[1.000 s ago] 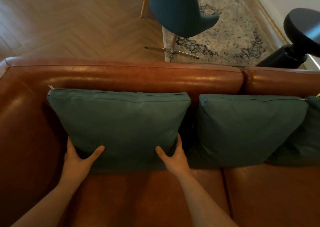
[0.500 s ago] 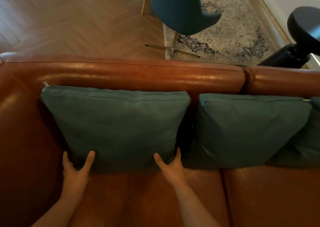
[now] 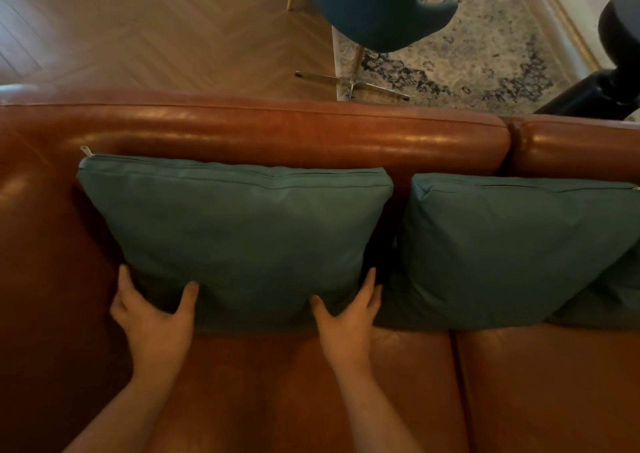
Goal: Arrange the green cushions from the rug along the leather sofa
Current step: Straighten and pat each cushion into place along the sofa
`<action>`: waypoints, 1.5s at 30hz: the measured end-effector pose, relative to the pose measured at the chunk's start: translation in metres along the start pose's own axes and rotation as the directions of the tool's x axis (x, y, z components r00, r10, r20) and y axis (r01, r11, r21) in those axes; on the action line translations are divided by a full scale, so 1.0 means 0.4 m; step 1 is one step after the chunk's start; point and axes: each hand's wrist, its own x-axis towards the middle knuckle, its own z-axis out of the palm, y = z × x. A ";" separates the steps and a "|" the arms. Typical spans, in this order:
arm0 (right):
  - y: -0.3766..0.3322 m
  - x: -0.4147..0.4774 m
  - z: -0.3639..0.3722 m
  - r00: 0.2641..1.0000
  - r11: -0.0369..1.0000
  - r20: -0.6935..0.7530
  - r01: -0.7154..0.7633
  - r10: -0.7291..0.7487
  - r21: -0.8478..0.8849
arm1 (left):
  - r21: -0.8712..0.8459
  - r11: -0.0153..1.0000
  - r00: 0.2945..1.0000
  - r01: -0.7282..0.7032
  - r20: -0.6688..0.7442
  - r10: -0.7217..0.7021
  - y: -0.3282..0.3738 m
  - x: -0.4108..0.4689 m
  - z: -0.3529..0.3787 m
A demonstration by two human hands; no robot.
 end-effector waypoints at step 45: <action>-0.043 0.160 0.018 0.980 0.921 0.174 -0.159 0.102 0.356 | -0.484 0.763 0.866 0.429 0.460 -0.196 0.128 0.199 -0.038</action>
